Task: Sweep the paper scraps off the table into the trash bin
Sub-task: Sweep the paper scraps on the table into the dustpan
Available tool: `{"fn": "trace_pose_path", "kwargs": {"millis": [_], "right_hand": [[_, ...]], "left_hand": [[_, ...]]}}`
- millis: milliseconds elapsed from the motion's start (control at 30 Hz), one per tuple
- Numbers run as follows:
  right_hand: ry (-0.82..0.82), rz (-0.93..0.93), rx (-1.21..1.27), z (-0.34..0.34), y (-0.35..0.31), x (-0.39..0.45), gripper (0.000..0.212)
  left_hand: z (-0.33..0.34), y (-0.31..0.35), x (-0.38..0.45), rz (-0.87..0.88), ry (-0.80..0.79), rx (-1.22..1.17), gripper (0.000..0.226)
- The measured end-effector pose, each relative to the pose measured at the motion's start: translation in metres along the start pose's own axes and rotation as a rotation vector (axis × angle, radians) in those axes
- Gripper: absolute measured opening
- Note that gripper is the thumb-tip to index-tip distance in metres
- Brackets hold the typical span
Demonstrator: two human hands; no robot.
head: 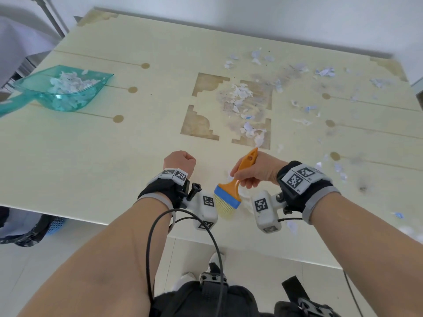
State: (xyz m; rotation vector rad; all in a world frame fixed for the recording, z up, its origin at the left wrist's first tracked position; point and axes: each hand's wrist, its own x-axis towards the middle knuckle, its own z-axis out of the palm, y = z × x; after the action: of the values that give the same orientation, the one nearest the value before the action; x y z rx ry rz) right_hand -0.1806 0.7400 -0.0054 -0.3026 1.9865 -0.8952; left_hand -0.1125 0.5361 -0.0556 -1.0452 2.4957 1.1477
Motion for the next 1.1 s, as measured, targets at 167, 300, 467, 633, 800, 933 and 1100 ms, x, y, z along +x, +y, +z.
{"fn": "trace_pose_path", "kwargs": {"millis": [167,300,467,633,800,933,1100], "right_hand": [[0.284,0.015,-0.035,-0.019,0.001,-0.008,0.007],[0.521,-0.056,0.023,-0.036,-0.009,-0.009,0.008],[0.406,-0.131,0.117,-0.036,-0.010,-0.024,0.007],[0.019,0.044,0.006,-0.012,0.015,-0.034,0.011],[0.036,0.118,-0.114,-0.024,0.035,-0.038,0.008],[0.317,0.023,-0.070,-0.048,0.034,-0.033,0.006],[0.470,-0.134,-0.013,-0.077,0.017,-0.027,0.008]], "left_hand": [[-0.006,-0.011,-0.005,-0.003,-0.003,0.000,0.018],[-0.007,-0.015,-0.006,0.008,-0.004,0.006,0.017],[-0.004,-0.011,-0.009,0.030,-0.020,0.007,0.018],[0.014,0.003,-0.019,0.076,-0.048,0.025,0.019],[0.024,0.009,-0.021,0.060,-0.039,0.029,0.020],[0.028,0.013,-0.021,0.042,-0.030,0.031,0.019],[0.028,0.023,-0.020,0.028,0.002,-0.001,0.018]]}}
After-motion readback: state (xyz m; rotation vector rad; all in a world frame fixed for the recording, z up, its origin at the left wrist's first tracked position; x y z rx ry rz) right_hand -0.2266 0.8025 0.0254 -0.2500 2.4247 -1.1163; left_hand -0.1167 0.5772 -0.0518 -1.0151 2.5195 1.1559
